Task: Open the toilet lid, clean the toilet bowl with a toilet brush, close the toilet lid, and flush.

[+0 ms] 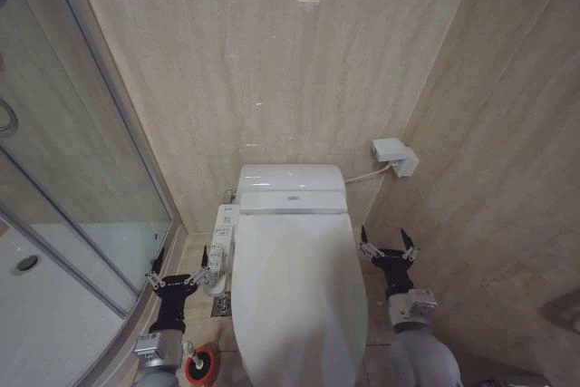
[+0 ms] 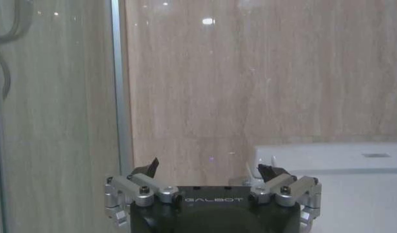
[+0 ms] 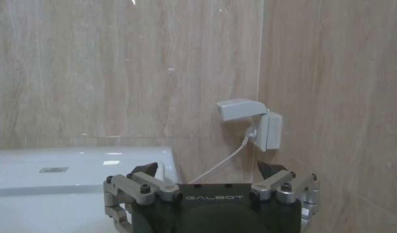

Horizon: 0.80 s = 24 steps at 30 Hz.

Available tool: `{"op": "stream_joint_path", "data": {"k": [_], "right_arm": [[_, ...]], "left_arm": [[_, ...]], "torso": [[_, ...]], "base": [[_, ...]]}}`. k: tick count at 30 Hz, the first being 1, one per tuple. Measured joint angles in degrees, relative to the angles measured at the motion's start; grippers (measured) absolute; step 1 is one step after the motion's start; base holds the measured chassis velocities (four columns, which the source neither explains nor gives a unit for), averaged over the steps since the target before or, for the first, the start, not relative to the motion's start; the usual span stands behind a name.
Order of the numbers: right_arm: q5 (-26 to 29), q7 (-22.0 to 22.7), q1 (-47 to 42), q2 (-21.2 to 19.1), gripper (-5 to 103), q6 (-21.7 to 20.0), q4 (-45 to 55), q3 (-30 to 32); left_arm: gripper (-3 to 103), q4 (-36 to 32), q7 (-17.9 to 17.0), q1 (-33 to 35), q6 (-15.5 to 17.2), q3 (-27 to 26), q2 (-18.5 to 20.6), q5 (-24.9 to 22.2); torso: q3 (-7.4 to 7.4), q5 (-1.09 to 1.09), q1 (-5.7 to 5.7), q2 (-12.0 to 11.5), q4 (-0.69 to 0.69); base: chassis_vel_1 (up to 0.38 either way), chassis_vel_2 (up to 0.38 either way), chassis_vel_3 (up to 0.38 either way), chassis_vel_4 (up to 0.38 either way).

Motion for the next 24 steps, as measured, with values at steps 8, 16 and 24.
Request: {"op": "stream_joint_path", "data": {"k": [8,16,24], "right_arm": [[0.0,0.0,0.0,0.0,100,0.0,0.0,0.0],[0.0,0.0,0.1,0.0,100,0.0,0.0,0.0],[0.0,0.0,0.0,0.0,100,0.0,0.0,0.0]], "left_arm": [[100,0.0,0.4,0.0,-0.1,0.0,0.2,0.0],[100,0.2,0.6,-0.2,-0.2,0.2,0.1,0.1],[100,0.4,0.7,-0.4,-0.2,0.5,0.1,0.3]], "torso": [[0.00,0.00,0.01,0.0,0.01],[0.03,0.00,0.08,0.0,0.02],[0.00,0.00,-0.01,0.0,0.00]], "base": [[-0.046,0.034,0.051,-0.046],[-0.096,0.104,0.080,-0.084],[0.000,0.000,0.000,0.000]]}}
